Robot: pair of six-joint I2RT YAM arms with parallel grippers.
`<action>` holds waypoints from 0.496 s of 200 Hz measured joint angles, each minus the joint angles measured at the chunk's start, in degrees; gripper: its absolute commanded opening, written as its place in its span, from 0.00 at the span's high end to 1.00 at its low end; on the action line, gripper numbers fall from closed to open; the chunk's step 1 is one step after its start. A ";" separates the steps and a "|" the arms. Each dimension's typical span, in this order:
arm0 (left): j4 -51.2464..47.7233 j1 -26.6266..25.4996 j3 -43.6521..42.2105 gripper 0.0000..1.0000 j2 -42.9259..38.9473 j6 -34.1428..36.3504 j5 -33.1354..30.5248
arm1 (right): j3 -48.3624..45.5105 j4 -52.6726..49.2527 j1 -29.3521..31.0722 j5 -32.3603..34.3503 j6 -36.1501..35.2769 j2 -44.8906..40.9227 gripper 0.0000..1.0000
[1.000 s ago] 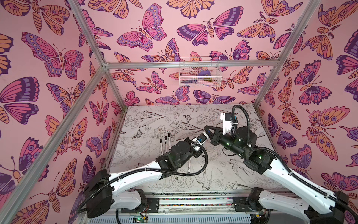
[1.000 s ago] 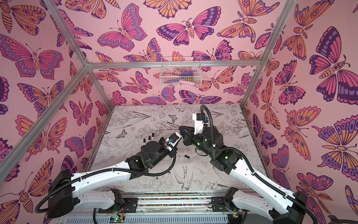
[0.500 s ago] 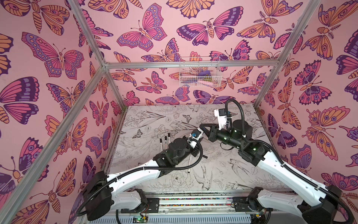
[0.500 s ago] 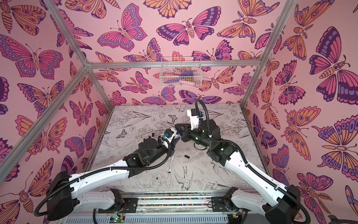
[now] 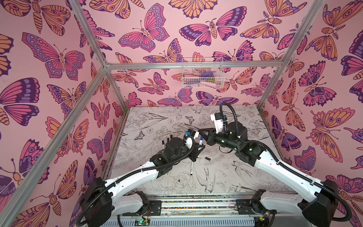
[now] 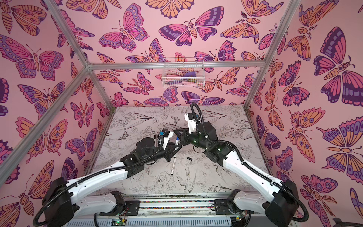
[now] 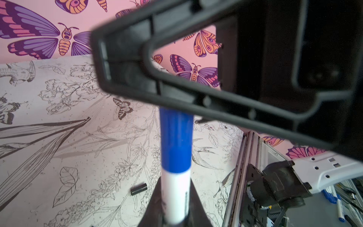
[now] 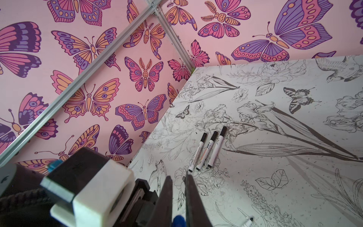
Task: Insert the pens into the pen caps
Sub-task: 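Press the blue cap firmly while the left gripper holds the marker upright, then open the right gripper off the blue cap and draw it back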
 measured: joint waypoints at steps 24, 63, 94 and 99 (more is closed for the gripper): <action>-5.64 0.00 -0.02 1.00 -1.51 1.44 0.44 | -1.25 -0.96 1.22 0.00 -0.28 -0.09 1.00; -12.48 -0.09 -0.02 1.00 -2.21 3.50 1.29 | -1.97 -4.79 3.48 2.38 -0.98 0.31 1.00; -15.02 -0.13 -0.02 1.00 -2.21 4.68 1.53 | -3.04 -5.33 3.93 2.43 -0.92 0.33 1.00; -15.45 -0.17 -0.02 1.00 -2.21 4.94 1.53 | -3.37 -5.14 3.93 2.27 -0.81 0.33 1.00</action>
